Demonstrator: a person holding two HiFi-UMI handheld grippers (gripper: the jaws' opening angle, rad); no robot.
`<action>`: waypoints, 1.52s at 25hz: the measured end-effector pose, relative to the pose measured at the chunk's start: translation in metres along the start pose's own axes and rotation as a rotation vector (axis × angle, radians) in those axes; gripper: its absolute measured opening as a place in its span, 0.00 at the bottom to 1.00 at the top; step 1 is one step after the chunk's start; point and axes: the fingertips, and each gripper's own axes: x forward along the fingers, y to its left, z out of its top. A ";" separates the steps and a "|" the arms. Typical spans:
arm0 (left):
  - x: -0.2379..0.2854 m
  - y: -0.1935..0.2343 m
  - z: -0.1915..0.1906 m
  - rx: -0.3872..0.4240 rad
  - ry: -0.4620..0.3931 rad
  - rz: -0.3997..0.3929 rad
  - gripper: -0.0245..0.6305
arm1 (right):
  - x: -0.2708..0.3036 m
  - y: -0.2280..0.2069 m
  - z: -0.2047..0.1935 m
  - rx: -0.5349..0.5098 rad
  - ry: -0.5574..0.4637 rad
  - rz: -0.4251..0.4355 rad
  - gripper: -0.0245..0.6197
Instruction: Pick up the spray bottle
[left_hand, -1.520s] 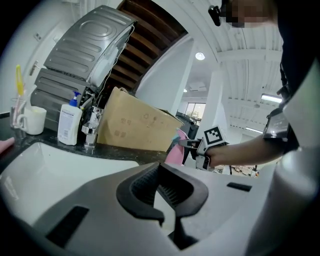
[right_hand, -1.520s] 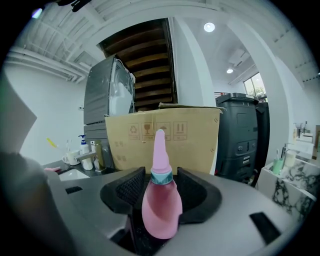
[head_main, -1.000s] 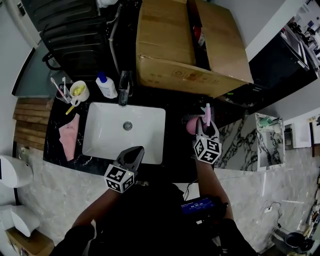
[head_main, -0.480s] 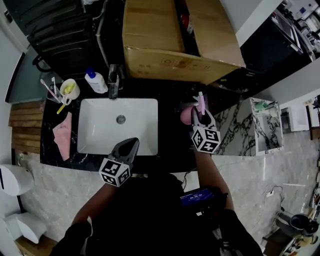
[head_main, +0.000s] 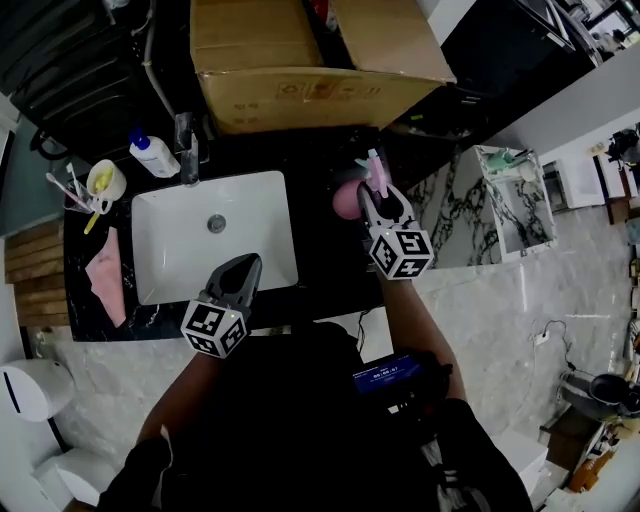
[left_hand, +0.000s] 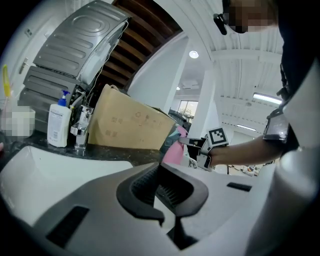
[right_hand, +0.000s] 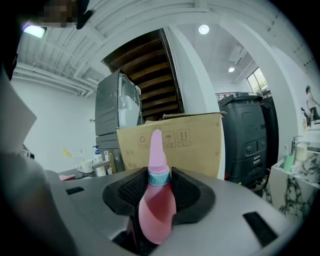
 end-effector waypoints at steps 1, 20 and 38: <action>0.001 -0.001 0.000 0.004 0.002 -0.011 0.05 | -0.004 0.001 0.001 0.003 -0.005 0.000 0.30; 0.009 -0.056 -0.012 0.080 0.064 -0.284 0.05 | -0.115 0.002 0.011 0.023 -0.098 -0.104 0.29; 0.029 -0.135 -0.043 0.153 0.164 -0.519 0.05 | -0.245 -0.021 -0.016 0.045 -0.125 -0.275 0.29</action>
